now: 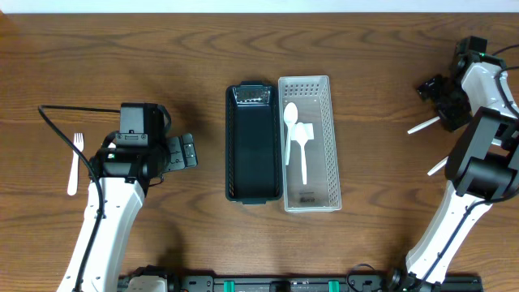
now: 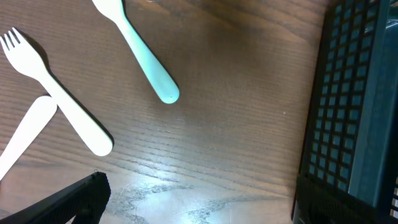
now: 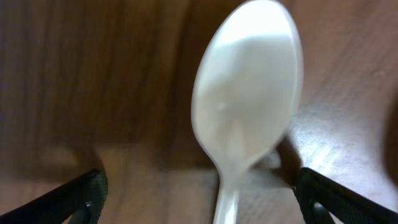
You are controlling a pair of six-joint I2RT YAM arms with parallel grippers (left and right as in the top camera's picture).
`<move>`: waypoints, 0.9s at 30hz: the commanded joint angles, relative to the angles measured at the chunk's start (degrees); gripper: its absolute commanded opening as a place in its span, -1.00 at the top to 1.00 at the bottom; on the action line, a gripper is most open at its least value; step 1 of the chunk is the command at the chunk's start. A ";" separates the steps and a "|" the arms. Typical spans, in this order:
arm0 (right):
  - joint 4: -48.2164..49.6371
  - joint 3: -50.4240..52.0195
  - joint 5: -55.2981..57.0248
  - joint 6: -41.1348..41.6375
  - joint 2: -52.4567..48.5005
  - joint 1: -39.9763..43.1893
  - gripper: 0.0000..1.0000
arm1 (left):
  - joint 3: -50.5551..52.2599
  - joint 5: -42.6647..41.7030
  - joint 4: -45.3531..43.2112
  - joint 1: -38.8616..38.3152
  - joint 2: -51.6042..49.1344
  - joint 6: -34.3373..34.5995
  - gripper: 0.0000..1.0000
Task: Pack container
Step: 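Move the right gripper to the right and grasp another white spoon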
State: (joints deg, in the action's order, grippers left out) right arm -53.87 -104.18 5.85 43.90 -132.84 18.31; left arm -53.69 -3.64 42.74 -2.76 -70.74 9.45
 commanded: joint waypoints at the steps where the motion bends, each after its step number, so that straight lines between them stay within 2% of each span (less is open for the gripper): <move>1: -0.26 0.31 -0.33 -0.94 -1.81 0.15 -0.93 | -0.76 0.66 -0.39 -0.17 0.02 0.76 -0.96; 4: -0.15 0.55 -0.31 -0.92 -1.88 0.15 -0.66 | -0.76 0.66 -0.37 -0.15 0.02 0.76 -0.96; 6: -0.17 0.57 -0.31 -0.92 -1.88 0.15 -0.36 | -0.76 0.66 -0.37 -0.17 0.02 0.76 -0.96; 8: -0.39 0.57 -0.31 -0.92 -1.88 0.15 0.09 | -0.76 0.66 -0.37 -0.17 0.02 0.76 -0.96; 10: -0.81 0.57 -0.31 -0.94 -1.88 0.15 0.37 | -0.76 0.66 -0.37 -0.17 0.02 0.76 -0.96; 15: -1.81 0.57 -0.33 -1.62 -1.88 0.11 0.91 | -0.76 0.66 -0.37 -0.17 0.02 0.76 -0.96; 16: -1.95 0.57 -0.31 -1.86 -1.88 0.04 0.97 | -0.76 0.66 -0.37 -0.15 0.02 0.76 -0.96; 22: -2.10 0.35 -0.33 -4.31 -0.02 -1.11 0.98 | -0.76 0.66 -0.37 -0.15 0.02 0.74 -0.96; 27: -1.53 0.31 -0.35 -9.51 7.85 -4.87 0.97 | -0.76 0.66 -0.35 -0.15 0.02 0.74 -0.96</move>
State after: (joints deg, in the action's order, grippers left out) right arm -55.57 -103.90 5.56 38.76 -131.66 16.73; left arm -53.69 -3.64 42.24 -2.76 -70.74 9.45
